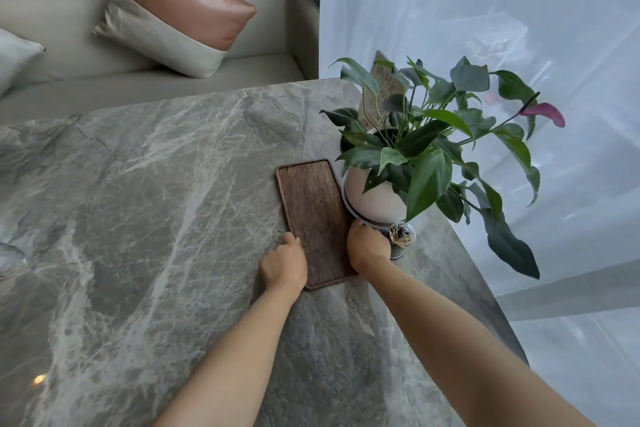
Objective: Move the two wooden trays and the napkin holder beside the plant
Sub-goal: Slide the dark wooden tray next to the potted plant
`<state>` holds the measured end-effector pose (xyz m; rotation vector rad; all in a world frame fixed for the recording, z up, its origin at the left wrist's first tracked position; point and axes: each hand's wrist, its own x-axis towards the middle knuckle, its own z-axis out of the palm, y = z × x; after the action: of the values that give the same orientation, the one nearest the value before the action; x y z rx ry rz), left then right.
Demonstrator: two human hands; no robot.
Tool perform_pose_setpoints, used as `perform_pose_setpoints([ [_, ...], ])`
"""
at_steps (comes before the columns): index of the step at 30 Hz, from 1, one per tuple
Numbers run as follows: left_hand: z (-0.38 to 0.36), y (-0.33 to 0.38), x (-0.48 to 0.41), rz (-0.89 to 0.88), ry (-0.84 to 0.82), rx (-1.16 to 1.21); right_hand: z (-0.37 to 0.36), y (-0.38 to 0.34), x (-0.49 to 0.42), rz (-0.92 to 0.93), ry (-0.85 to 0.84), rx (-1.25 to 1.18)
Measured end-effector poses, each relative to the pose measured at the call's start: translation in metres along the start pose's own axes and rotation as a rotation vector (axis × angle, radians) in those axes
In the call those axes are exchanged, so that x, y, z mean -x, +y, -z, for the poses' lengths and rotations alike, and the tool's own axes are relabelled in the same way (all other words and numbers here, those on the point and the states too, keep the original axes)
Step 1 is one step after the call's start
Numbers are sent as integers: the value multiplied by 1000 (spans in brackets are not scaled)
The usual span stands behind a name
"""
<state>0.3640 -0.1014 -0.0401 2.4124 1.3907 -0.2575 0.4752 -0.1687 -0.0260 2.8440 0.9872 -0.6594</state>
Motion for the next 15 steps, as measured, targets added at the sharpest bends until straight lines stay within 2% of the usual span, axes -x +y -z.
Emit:
perform_pose_setpoints([
  [10,8,-5,-6,-22,-36,-3,5,-3,7,-32,-34,-25],
  [15,17,-10,0,-49,11,35,11,-8,19,-25,33,-4],
])
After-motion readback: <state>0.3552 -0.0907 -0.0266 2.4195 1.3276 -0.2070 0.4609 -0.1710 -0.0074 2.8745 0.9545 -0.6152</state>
